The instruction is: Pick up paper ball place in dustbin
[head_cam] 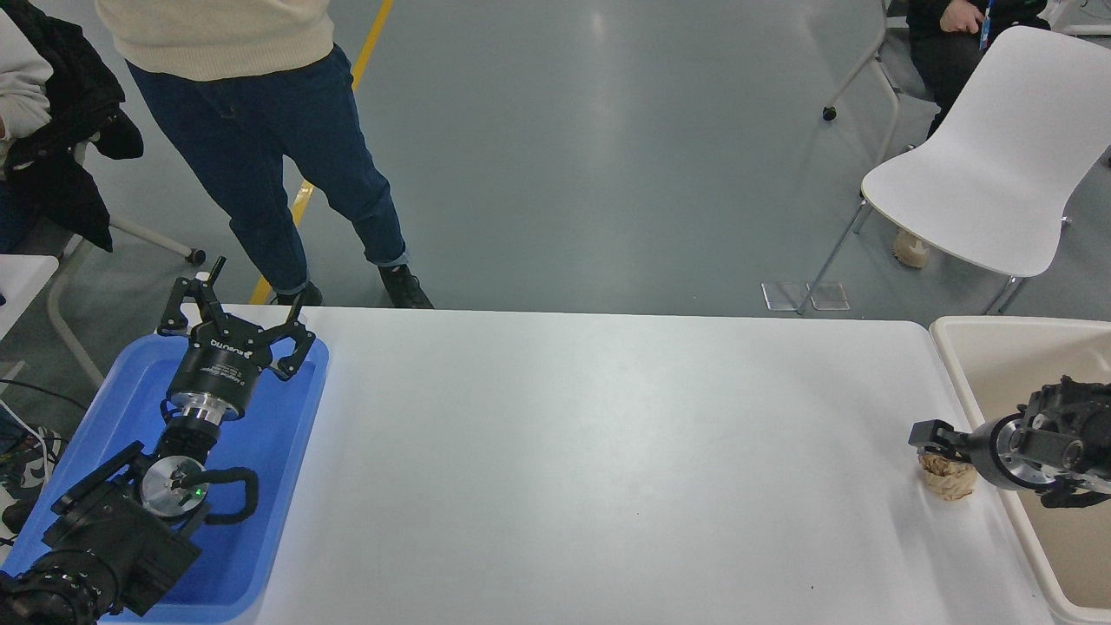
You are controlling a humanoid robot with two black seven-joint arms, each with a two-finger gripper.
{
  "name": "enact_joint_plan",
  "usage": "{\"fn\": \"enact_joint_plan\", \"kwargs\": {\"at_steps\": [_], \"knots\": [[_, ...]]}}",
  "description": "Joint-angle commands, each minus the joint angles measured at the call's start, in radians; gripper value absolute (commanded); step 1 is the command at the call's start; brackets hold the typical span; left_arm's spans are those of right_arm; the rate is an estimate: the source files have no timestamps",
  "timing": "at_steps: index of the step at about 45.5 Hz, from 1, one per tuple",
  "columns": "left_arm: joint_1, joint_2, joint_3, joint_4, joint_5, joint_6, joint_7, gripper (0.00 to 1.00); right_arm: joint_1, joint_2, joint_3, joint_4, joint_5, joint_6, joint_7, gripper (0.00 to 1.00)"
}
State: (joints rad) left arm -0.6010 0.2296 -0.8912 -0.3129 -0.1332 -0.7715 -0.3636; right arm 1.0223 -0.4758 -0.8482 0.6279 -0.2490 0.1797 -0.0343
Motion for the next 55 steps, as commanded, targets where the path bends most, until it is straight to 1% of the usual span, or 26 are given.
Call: {"fn": "enact_joint_plan", "kwargs": {"at_steps": [1,15,30,32,37,40,43,45,48,51,54,55], "knots": [[0.000,0.000,0.000,0.000,0.001,0.000,0.000,1.00,-0.034,0.022,0.035,-0.020,0.001,-0.034,-0.001,1.00],[0.001,0.000,0.000,0.000,0.000,0.000,0.000,1.00,-0.054,0.040,0.035,-0.065,-0.001,-0.048,0.001,1.00],[0.001,0.000,0.000,0.000,0.001,0.000,0.000,1.00,-0.085,0.042,0.034,-0.067,-0.015,-0.100,0.001,0.97],[0.001,0.000,0.000,0.000,0.000,0.000,0.000,1.00,-0.090,0.042,0.034,-0.067,-0.016,-0.100,0.001,0.96],[0.001,0.000,0.000,0.000,0.001,0.000,0.000,1.00,-0.097,0.043,0.034,-0.063,-0.016,-0.100,0.001,0.81],[0.001,0.000,0.000,0.000,0.001,0.000,0.000,1.00,-0.106,0.048,0.034,-0.062,-0.015,-0.100,0.001,0.65],[0.001,0.000,0.000,0.000,0.001,0.000,0.000,1.00,-0.111,0.052,0.034,-0.059,-0.013,-0.098,0.001,0.53],[0.001,0.000,0.000,0.000,0.001,0.000,0.000,1.00,-0.113,0.052,0.035,-0.056,-0.010,-0.095,0.001,0.43],[0.001,0.000,0.000,0.000,0.000,0.000,0.000,1.00,-0.113,0.051,0.035,-0.053,-0.003,-0.092,-0.001,0.33],[0.001,0.000,0.000,0.000,0.000,0.000,0.000,1.00,-0.113,0.049,0.040,-0.048,0.001,-0.083,0.001,0.18],[0.001,0.000,0.000,0.000,0.000,0.000,0.000,1.00,-0.113,0.046,0.050,-0.047,0.004,-0.083,0.001,0.08],[0.001,0.000,0.000,0.000,0.000,0.000,0.000,1.00,-0.111,0.045,0.055,-0.047,0.004,-0.083,0.001,0.02]]}}
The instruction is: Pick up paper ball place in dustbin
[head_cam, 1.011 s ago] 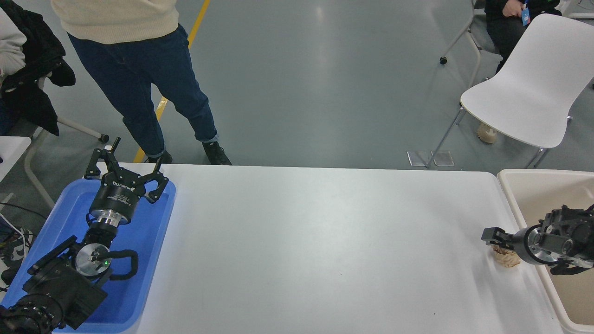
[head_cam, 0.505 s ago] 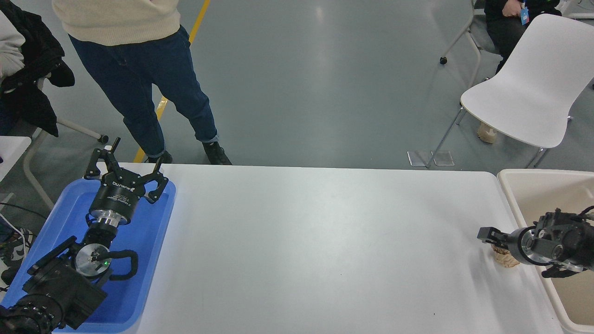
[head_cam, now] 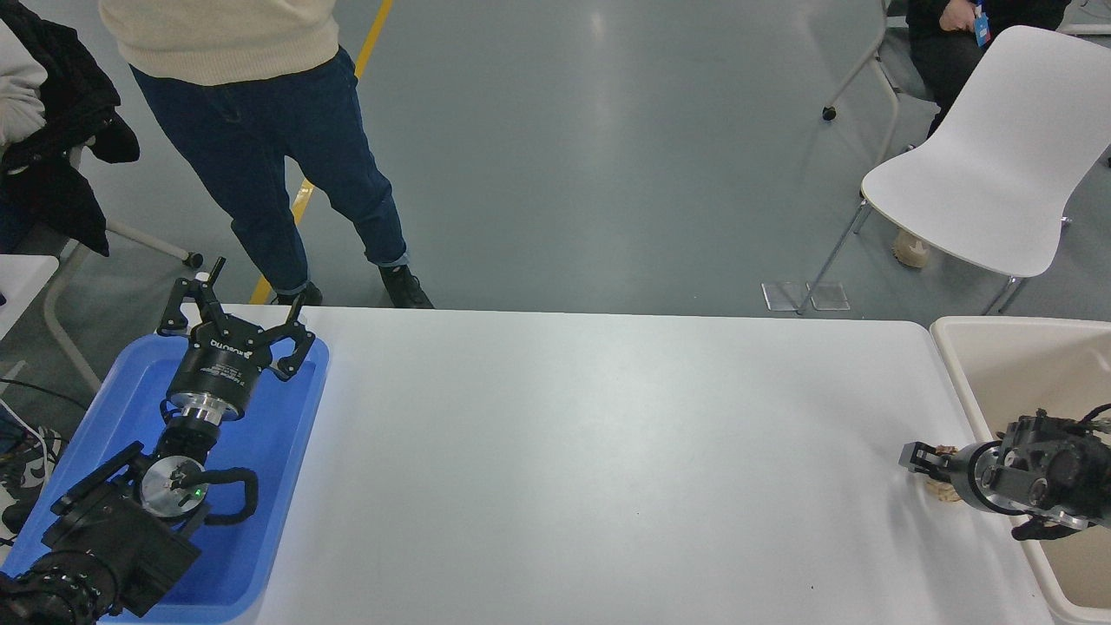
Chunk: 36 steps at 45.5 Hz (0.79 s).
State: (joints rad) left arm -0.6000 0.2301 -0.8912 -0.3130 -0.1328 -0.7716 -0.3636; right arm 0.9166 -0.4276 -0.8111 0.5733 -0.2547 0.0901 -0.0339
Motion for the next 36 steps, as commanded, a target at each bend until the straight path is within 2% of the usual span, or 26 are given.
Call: {"fn": "enact_joint_plan", "kwargs": {"at_steps": [1,18,32,36], "knots": [[0.000,0.000,0.000,0.000,-0.001,0.000,0.000,1.00,-0.005,-0.003,0.026,0.008,0.009,0.008,-0.001,0.00],[0.000,0.000,0.000,0.000,-0.001,0.000,0.000,1.00,0.053,-0.105,0.035,0.105,0.046,0.014,-0.001,0.00],[-0.001,0.000,0.000,0.000,-0.001,0.000,0.000,1.00,0.321,-0.220,-0.127,0.488,-0.055,0.030,0.000,0.00],[-0.001,0.000,0.000,0.000,-0.001,0.000,0.000,1.00,0.441,-0.223,-0.210,0.627,-0.069,0.045,0.000,0.00]]}}
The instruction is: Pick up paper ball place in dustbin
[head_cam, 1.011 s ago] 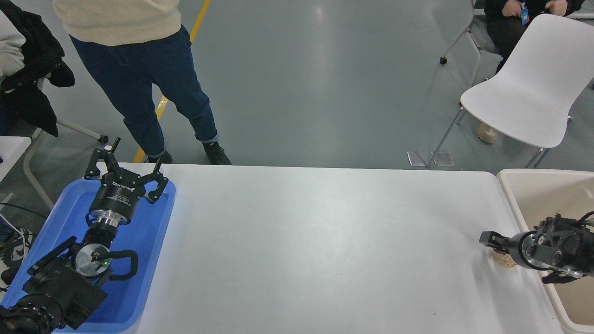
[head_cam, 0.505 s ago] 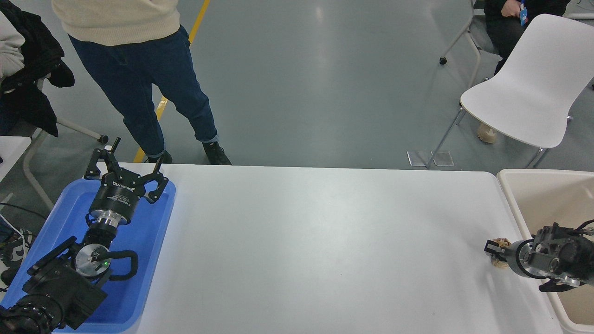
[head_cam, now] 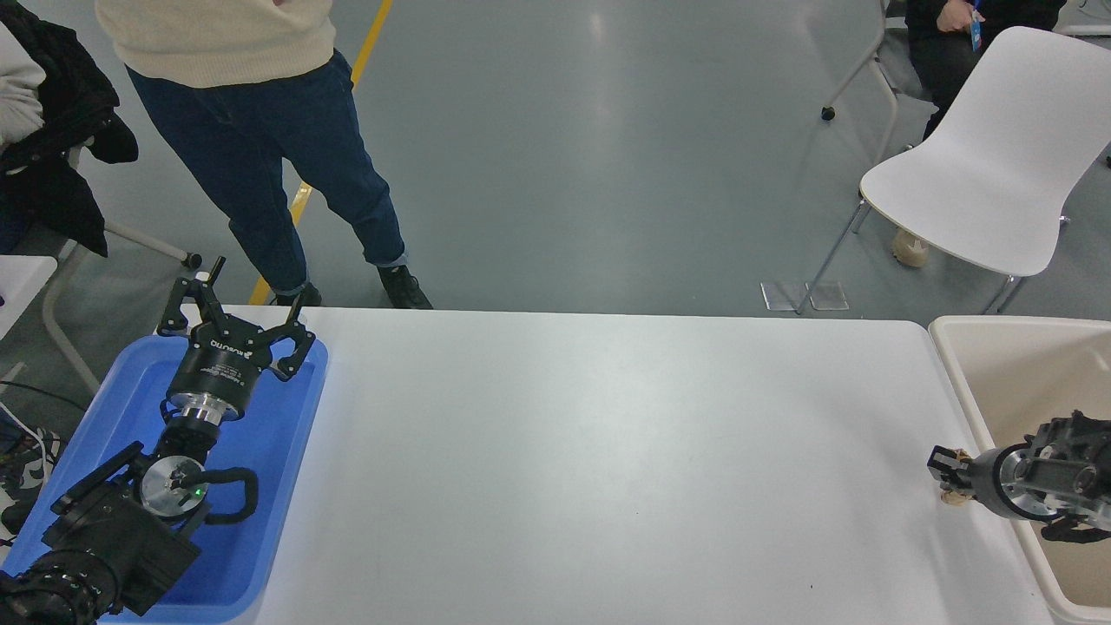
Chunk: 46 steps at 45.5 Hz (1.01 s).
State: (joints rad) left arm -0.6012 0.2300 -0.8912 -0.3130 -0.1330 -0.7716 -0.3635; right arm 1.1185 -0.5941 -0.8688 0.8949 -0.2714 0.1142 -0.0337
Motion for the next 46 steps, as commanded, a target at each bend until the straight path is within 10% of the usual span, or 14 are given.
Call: {"fn": "enact_joint_plan", "kwargs": {"at_steps": [1,17,46], "knots": [[0.000,-0.001,0.000,0.000,0.000,0.000,0.000,1.00,0.271,-0.055,-0.171,0.340,-0.055,0.030,0.000,0.00],[0.000,-0.001,0.000,0.000,0.001,0.000,0.002,1.00,0.679,-0.046,-0.220,0.547,-0.058,0.671,0.006,0.00],[0.001,0.000,0.000,0.000,0.000,0.000,0.002,1.00,1.153,-0.042,-0.286,0.545,-0.011,0.671,0.006,0.00]]}}
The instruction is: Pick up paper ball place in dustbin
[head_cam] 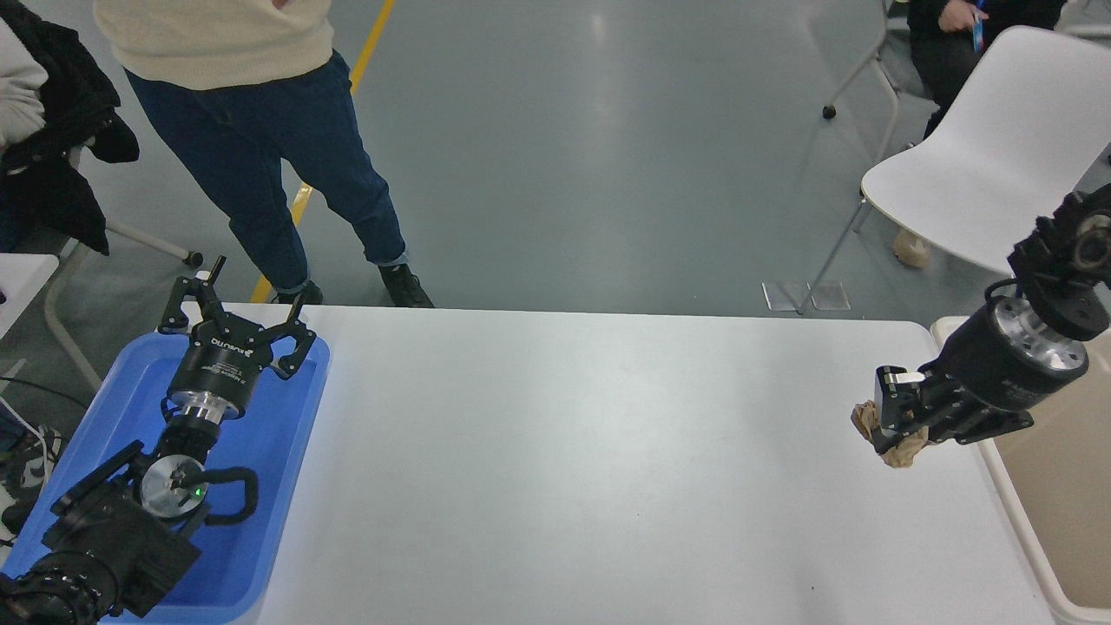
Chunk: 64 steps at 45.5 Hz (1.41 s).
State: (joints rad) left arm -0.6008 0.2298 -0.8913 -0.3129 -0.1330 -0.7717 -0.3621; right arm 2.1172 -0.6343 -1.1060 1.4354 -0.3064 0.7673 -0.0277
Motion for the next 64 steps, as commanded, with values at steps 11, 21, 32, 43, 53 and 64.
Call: {"fn": "enact_joint_plan", "kwargs": {"at_steps": [11,21,32,43,53,64], "knots": [[0.001,0.000,0.000,0.000,0.000,0.000,0.000,1.00,0.225,-0.013,-0.080,0.005,0.033,0.018,0.002,0.00],[0.001,0.000,0.000,0.000,0.000,0.000,0.000,1.00,0.228,-0.015,-0.081,0.000,0.033,0.018,0.002,0.00],[0.001,0.000,0.000,0.000,0.001,0.000,0.000,1.00,0.228,-0.031,-0.149,-0.024,0.039,0.018,0.002,0.00],[0.000,0.000,0.000,0.000,0.001,0.000,0.000,1.00,0.213,-0.199,-0.290,-0.118,0.040,0.018,0.000,0.00],[0.001,0.000,0.000,0.000,0.001,0.000,0.000,1.00,0.113,-0.248,-0.406,-0.314,0.033,0.018,-0.001,0.00],[0.001,0.000,0.000,0.000,0.000,0.000,-0.001,1.00,-0.103,-0.317,-0.358,-0.559,0.044,0.018,-0.001,0.00]]}}
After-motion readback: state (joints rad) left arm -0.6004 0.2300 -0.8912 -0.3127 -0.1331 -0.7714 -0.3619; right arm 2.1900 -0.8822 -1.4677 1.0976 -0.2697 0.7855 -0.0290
